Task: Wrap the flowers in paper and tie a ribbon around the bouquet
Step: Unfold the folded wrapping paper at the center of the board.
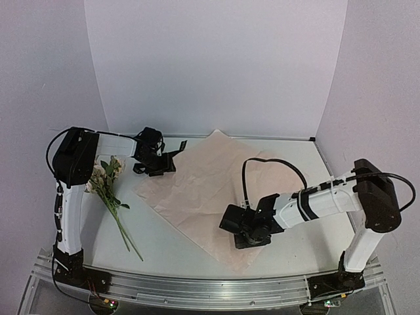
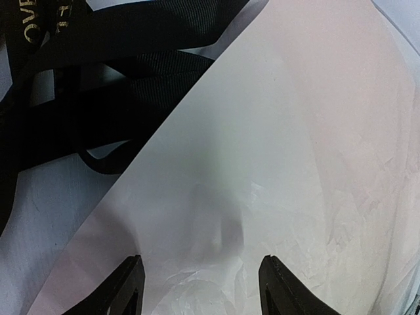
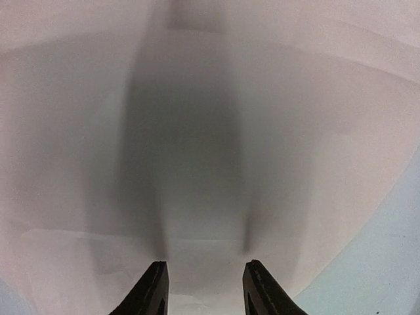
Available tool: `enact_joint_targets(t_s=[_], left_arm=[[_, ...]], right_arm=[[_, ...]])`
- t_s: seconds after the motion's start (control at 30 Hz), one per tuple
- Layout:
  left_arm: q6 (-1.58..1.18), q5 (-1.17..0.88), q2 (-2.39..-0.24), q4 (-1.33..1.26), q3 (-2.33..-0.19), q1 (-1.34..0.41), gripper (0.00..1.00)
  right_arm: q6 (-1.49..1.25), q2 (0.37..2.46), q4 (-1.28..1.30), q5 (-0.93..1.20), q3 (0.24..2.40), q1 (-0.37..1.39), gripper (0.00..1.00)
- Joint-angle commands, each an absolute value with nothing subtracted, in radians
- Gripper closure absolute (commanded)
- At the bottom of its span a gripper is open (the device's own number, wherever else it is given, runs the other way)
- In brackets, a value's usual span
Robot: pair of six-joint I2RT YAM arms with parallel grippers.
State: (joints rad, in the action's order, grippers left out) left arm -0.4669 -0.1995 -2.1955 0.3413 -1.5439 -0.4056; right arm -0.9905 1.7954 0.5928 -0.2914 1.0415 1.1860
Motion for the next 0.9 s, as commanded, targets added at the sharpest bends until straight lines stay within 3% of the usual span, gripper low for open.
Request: enact_joint_targets(t_s=[0.0, 0.13, 0.23, 0.33, 0.43, 0.57, 0.87], left_arm=[[-0.453, -0.160, -2.295, 0.514, -1.494, -0.384, 0.38], [-0.458, -0.166, -2.280, 0.506, -1.482, -0.383, 0.38], [-0.460, -0.180, -2.243, 0.498, -1.475, -0.383, 0.35], [-0.462, -0.195, -2.201, 0.493, -1.478, -0.384, 0.32], [-0.462, -0.217, -2.164, 0.494, -1.491, -0.387, 0.28], [-0.453, -0.226, -2.107, 0.501, -1.506, -0.408, 0.20], [-0.473, -0.239, -2.028, 0.504, -1.520, -0.551, 0.15]], right_arm=[[-1.082, 1.790, 0.663, -0.265, 1.079, 1.227, 0.60], [-1.089, 1.775, 0.680, -0.236, 1.097, 1.236, 0.59], [-1.082, 1.693, 0.682, -0.237, 1.062, 1.200, 0.51], [-1.069, 1.563, 0.675, -0.241, 0.975, 1.118, 0.37], [-1.040, 1.454, 0.630, -0.212, 0.876, 1.026, 0.16], [-1.014, 1.357, 0.460, -0.066, 0.732, 0.871, 0.05], [-1.051, 1.374, -0.005, 0.186, 0.521, 0.590, 0.02]])
